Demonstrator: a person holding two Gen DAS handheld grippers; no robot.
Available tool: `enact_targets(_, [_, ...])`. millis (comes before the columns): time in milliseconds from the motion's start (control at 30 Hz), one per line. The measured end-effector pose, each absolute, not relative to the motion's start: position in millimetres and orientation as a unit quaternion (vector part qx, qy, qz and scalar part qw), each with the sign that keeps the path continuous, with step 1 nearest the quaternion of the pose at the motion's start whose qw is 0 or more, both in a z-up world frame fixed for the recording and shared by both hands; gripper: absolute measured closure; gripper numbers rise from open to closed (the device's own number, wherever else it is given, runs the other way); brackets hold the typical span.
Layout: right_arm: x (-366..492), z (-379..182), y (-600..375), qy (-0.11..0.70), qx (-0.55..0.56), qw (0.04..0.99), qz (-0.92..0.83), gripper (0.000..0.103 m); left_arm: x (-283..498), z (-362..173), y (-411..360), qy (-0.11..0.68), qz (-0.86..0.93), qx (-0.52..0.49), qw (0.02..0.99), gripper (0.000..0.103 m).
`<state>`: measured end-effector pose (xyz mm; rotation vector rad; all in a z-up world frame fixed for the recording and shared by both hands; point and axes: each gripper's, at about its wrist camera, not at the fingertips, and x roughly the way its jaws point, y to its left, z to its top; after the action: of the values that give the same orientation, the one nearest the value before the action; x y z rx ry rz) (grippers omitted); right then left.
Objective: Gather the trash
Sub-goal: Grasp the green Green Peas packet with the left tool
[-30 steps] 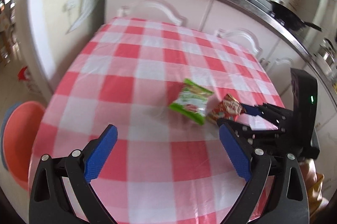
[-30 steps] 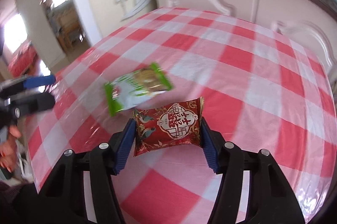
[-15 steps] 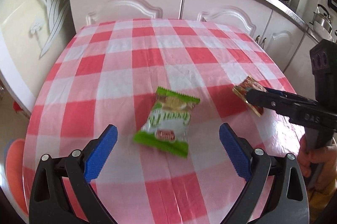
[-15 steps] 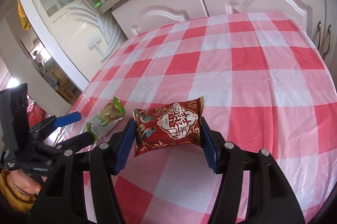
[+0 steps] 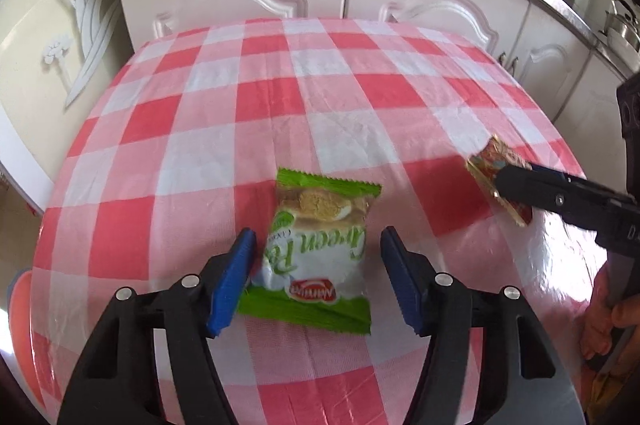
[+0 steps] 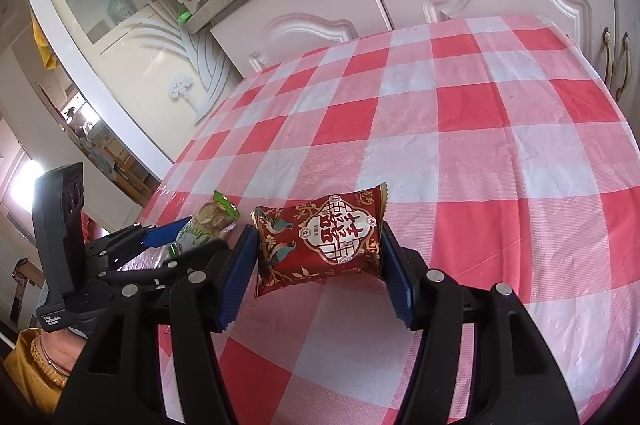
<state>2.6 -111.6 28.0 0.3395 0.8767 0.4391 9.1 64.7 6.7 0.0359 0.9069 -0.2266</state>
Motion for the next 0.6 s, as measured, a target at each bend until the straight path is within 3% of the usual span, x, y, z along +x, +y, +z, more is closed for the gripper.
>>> enact_targets(233, [3, 27, -111, 0.419, 0.164, 0.868, 0.21, 0.043, 8, 8, 67, 0.433, -0.097, 0.002, 0.896, 0.056])
enact_targets(600, [2, 28, -110, 0.417, 0.165, 0.867, 0.215, 0.043, -3, 15, 71, 0.427, -0.095, -0.025, 0.899, 0.061])
